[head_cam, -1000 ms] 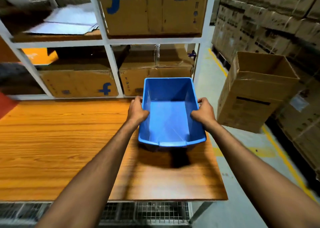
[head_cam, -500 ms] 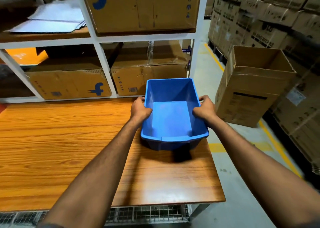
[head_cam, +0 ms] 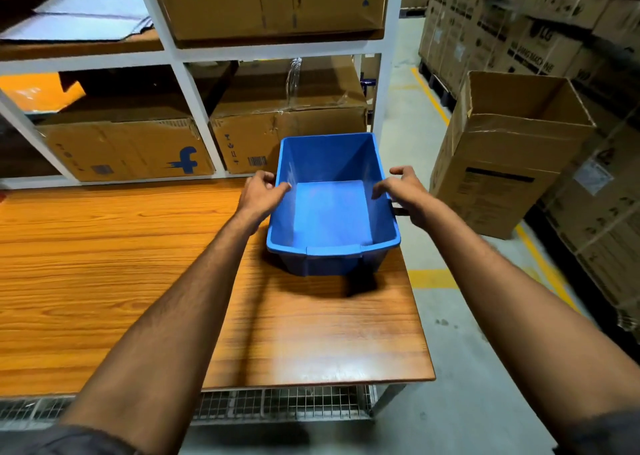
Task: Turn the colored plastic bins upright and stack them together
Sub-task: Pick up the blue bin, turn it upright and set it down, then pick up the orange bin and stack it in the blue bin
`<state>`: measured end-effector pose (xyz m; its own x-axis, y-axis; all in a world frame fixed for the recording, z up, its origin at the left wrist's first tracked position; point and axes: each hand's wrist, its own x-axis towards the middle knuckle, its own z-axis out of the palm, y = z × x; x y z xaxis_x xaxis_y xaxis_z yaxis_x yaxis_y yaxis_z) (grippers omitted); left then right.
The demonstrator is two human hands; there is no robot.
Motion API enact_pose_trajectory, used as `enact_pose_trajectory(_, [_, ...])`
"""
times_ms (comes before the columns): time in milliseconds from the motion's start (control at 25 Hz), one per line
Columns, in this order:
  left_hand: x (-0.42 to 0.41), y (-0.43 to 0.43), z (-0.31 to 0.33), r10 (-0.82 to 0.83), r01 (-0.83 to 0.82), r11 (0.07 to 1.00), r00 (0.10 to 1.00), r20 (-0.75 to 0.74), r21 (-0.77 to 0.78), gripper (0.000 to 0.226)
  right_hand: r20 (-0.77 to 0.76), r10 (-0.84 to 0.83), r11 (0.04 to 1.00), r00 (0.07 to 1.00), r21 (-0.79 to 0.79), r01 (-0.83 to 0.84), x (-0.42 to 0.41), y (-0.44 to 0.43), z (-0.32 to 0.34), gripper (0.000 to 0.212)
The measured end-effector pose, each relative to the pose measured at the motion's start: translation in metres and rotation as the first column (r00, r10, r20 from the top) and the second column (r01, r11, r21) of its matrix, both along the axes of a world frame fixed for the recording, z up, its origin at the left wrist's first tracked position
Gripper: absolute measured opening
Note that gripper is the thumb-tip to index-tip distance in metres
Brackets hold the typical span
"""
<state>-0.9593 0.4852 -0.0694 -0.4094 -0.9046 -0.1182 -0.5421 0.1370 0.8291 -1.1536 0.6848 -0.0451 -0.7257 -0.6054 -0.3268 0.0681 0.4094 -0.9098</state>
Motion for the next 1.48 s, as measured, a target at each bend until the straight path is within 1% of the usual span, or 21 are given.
enact_pose_trajectory(40, [0.009,0.004,0.002,0.04,-0.04,0.999,0.998,-0.04,0.003,0.045,0.031,-0.02,0.999,0.999,-0.032,0.021,0.001,0.009,0.007,0.067])
enact_pose_trajectory(160, [0.042,0.028,0.011,0.105,-0.106,0.994,0.979,-0.177,0.004,0.042,0.026,-0.093,0.985,0.995,-0.143,0.096,0.011,0.042,0.026,0.052])
enact_pose_trajectory(200, [0.054,0.04,0.015,0.11,-0.112,0.994,0.97,-0.216,0.005,0.04,0.013,-0.085,0.981,0.996,-0.173,0.086,0.02,0.053,0.031,0.048])
enact_pose_trajectory(360, [0.098,0.097,0.027,0.121,-0.143,0.989,0.928,-0.352,-0.037,0.033,-0.065,0.027,0.96,0.998,-0.277,-0.044,0.072,0.089,0.04,0.037])
enact_pose_trajectory(400, [0.109,0.112,0.03,0.123,-0.155,0.986,0.918,-0.376,-0.057,0.033,-0.074,0.042,0.946,0.996,-0.317,-0.064,0.087,0.096,0.041,0.037])
enact_pose_trajectory(480, [0.132,0.143,0.033,0.105,-0.166,0.979,0.908,-0.406,-0.117,0.037,-0.06,0.075,0.918,0.995,-0.387,-0.093,0.118,0.108,0.039,0.042])
enact_pose_trajectory(600, [0.168,0.188,0.029,0.065,-0.162,0.966,0.908,-0.414,-0.203,0.046,0.024,0.13,0.892,0.991,-0.439,-0.107,0.167,0.12,0.024,0.052])
enact_pose_trajectory(680, [0.195,0.211,0.02,0.079,-0.17,0.964,0.915,-0.396,-0.202,0.049,0.051,0.183,0.881,0.982,-0.452,-0.141,0.204,0.124,0.009,0.054])
enact_pose_trajectory(760, [0.224,0.227,0.008,0.1,-0.173,0.97,0.922,-0.373,-0.169,0.051,0.031,0.23,0.885,0.973,-0.422,-0.196,0.239,0.127,-0.006,0.059])
enact_pose_trajectory(840, [0.26,0.24,-0.003,0.117,-0.177,0.976,0.915,-0.385,-0.123,0.054,0.005,0.291,0.885,0.957,-0.381,-0.267,0.278,0.131,-0.02,0.062])
enact_pose_trajectory(1040, [0.369,0.256,-0.021,0.225,-0.238,0.971,0.869,-0.441,0.026,0.054,-0.041,0.433,0.859,0.9,-0.283,-0.426,0.386,0.129,-0.031,0.058])
enact_pose_trajectory(1200, [0.47,0.261,-0.031,0.306,-0.302,0.95,0.864,-0.4,0.076,0.05,-0.15,0.481,0.816,0.864,-0.282,-0.504,0.491,0.114,-0.044,0.053])
enact_pose_trajectory(1280, [0.524,0.26,-0.035,0.348,-0.352,0.934,0.865,-0.362,0.056,0.049,-0.15,0.521,0.793,0.84,-0.28,-0.542,0.545,0.103,-0.053,0.054])
enact_pose_trajectory(1400, [0.59,0.252,-0.033,0.392,-0.418,0.908,0.873,-0.289,-0.031,0.048,-0.155,0.586,0.745,0.795,-0.281,-0.604,0.612,0.08,-0.057,0.055])
enact_pose_trajectory(1480, [0.631,0.245,-0.033,0.439,-0.471,0.878,0.86,-0.259,-0.079,0.046,-0.153,0.637,0.703,0.756,-0.288,-0.651,0.653,0.06,-0.057,0.056])
